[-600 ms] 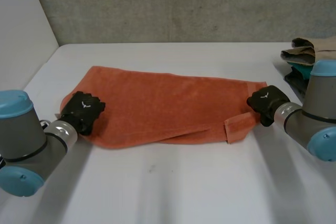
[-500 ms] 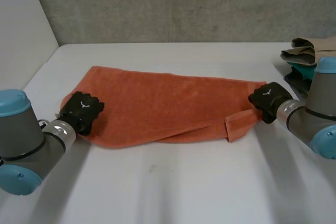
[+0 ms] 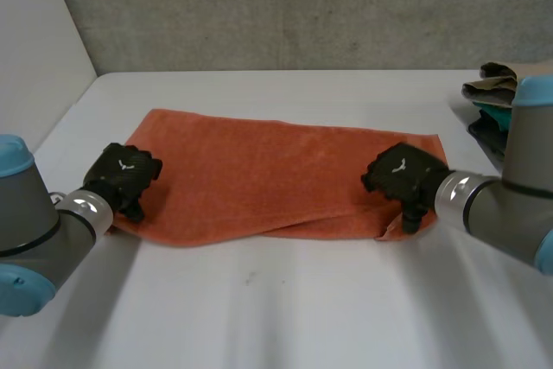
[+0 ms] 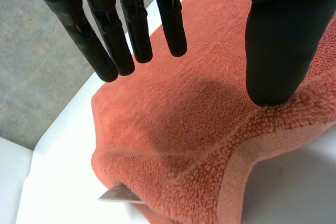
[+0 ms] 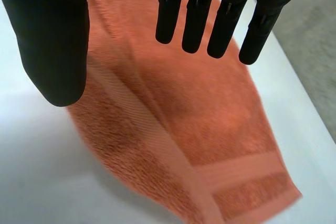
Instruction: Fold the laundry.
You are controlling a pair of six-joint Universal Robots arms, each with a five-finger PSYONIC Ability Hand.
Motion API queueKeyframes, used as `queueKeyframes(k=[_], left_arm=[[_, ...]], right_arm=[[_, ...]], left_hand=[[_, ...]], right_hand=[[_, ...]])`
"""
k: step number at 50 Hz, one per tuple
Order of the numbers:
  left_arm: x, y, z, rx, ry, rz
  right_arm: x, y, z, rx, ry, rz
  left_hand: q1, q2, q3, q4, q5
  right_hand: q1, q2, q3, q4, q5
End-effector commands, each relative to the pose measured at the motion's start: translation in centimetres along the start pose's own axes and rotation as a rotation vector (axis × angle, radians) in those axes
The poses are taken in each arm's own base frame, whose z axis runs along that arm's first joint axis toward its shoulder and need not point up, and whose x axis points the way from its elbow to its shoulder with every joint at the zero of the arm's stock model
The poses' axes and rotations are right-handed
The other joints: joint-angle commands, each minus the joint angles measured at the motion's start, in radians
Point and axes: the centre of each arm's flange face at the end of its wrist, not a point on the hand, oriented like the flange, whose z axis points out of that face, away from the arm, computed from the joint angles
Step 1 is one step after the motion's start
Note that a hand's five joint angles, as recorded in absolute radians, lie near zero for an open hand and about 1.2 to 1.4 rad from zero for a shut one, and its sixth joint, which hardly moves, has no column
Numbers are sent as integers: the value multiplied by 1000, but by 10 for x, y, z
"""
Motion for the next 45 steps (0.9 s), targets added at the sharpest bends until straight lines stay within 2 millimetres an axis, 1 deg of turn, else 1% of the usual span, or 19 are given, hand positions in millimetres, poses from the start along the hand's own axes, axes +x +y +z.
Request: queueKeyframes(k=[1, 2, 5, 8, 9, 12, 14, 22, 25, 29, 34, 37, 38, 39, 41, 42, 45], left_arm=[[-7, 1, -2, -11, -15, -19], [-8, 2, -3, -18, -15, -27], [-10, 3, -6, -32, -13, -43], [-13, 4, -8, -48, -11, -66], [-14, 4, -9, -54, -12, -74], [-17, 6, -9, -65, -19, -89], [-19, 8, -9, -73, -24, -101], [-25, 17, -12, -115, -27, -146], [-28, 20, -14, -130, -31, -166], [-31, 22, -14, -138, -34, -190], [-34, 24, -14, -139, -35, -204], [-35, 25, -13, -140, -38, -210], [-36, 25, -13, -140, -40, -214], [-36, 26, -13, -143, -42, -217], [-38, 27, -13, -147, -46, -218], [-39, 29, -14, -153, -48, -219], [-40, 31, -14, -156, -51, -221]], right_arm=[[-18, 20, 14, -14, 15, -114], [-21, 25, 15, -26, 5, -114], [-23, 28, 13, -32, 1, -104], [-11, 27, 8, -14, 46, -88], [-4, 27, 6, -3, 75, -73], [0, 28, 4, 9, 92, -39], [-5, 30, 3, 8, 74, -19], [-11, 39, 1, 27, 65, -1], [-13, 36, -3, 40, 80, -9], [-21, 30, -11, 62, 69, -6], [-29, 28, -10, 88, 66, 2], [-32, 30, -6, 93, 69, -5], [-33, 32, -3, 91, 69, -6], [-34, 34, 2, 87, 73, -9], [-30, 35, 6, 87, 100, -13], [-22, 34, 9, 90, 142, -14], [-7, 31, 9, 101, 216, 12]], left_hand=[[27, 31, 24, 36, 41], [7, 10, 4, 16, 20], [-14, -11, -17, -5, -1], [-20, -16, -23, -11, -6], [-37, -34, -40, -28, -24], [-76, -72, -78, -67, -62], [-108, -104, -110, -99, -94], [-164, -160, -166, -155, -150], [-170, -166, -172, -161, -156], [-190, -187, -193, -181, -177], [-208, -204, -210, -199, -194], [-214, -210, -216, -205, -200], [-217, -213, -219, -207, -203], [-228, -225, -231, -219, -215], [-243, -239, -246, -234, -229], [-261, -257, -263, -251, -247], [-275, -272, -278, -266, -262]], right_hand=[[89, 98, 97, 104, 124], [112, 122, 120, 128, 147], [121, 131, 129, 137, 156], [194, 204, 202, 210, 229], [291, 300, 299, 306, 326], [382, 392, 390, 398, 417], [380, 389, 388, 395, 415], [371, 380, 379, 386, 406], [353, 363, 361, 369, 388], [359, 368, 367, 374, 394], [394, 403, 402, 410, 429], [538, 547, 546, 553, 573], [617, 626, 625, 632, 652], [888, 897, 896, 904, 923], [891, 900, 899, 906, 926], [891, 900, 899, 906, 926], [891, 900, 899, 906, 926]])
